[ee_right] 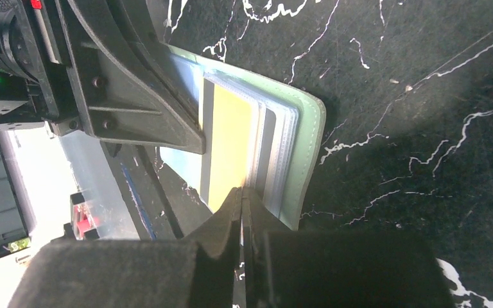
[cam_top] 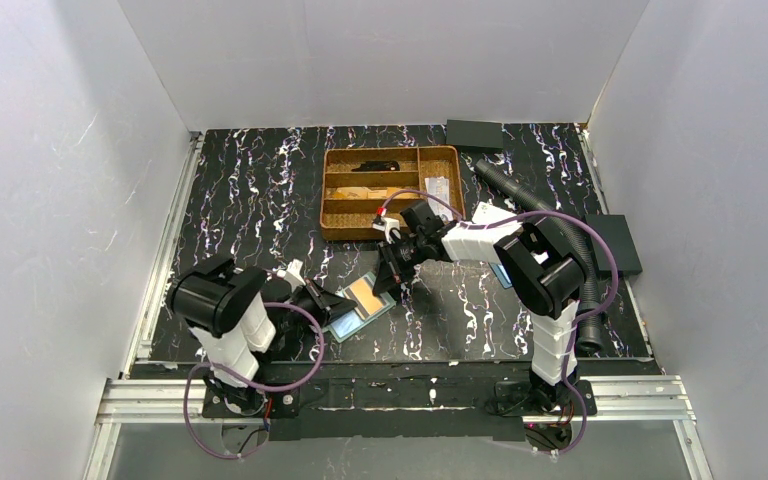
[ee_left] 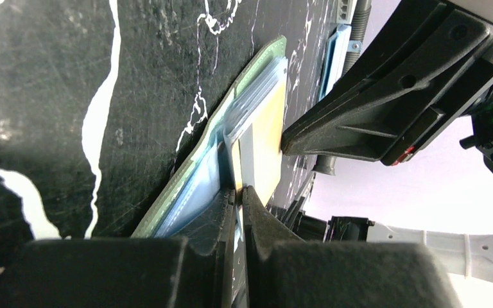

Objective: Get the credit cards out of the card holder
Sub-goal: Remove the credit card from the card holder.

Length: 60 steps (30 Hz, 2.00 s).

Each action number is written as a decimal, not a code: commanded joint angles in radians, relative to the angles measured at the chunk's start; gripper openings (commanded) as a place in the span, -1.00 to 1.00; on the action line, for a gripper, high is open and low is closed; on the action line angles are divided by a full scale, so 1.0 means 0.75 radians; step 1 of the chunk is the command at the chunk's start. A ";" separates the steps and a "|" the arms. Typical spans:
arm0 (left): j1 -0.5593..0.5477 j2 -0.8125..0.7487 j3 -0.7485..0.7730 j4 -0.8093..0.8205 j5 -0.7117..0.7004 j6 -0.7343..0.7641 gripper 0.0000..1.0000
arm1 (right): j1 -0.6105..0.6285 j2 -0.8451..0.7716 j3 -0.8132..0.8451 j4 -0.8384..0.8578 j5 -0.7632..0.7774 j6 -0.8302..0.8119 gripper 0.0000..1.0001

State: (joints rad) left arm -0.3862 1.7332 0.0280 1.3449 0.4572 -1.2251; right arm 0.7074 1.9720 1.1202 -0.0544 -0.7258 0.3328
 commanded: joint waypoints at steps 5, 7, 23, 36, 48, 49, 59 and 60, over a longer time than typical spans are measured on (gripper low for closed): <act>0.091 0.198 -0.174 0.023 0.056 0.190 -1.00 | 0.057 0.085 -0.055 -0.139 0.340 -0.110 -0.82; 0.097 0.148 -0.186 0.009 0.073 0.194 -1.00 | 0.057 0.081 -0.058 -0.138 0.345 -0.110 -0.81; 0.100 -0.687 -0.141 -0.932 0.012 0.273 -1.00 | 0.057 0.071 -0.055 -0.157 0.420 -0.127 -0.79; 0.104 -1.213 0.020 -1.713 -0.062 0.411 -1.00 | 0.045 0.030 -0.062 -0.141 0.400 -0.140 -0.78; 0.104 -1.160 0.078 -1.704 0.014 0.485 -1.00 | 0.042 -0.233 -0.194 0.105 -0.082 -0.300 -0.10; 0.105 -1.137 0.097 -1.697 0.022 0.505 -1.00 | 0.043 -0.251 -0.201 0.125 -0.111 -0.310 -0.04; 0.097 -0.761 0.386 -1.604 0.160 0.720 -1.00 | 0.043 -0.340 -0.144 -0.036 -0.116 -0.554 0.22; 0.093 -0.720 0.409 -1.592 0.165 0.730 -1.00 | 0.043 -0.346 -0.146 -0.039 -0.122 -0.568 0.22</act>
State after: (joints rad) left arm -0.3103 1.1118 0.2573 0.1307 0.5262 -0.7692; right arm 0.7399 1.7649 0.9749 -0.0536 -0.7746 0.0067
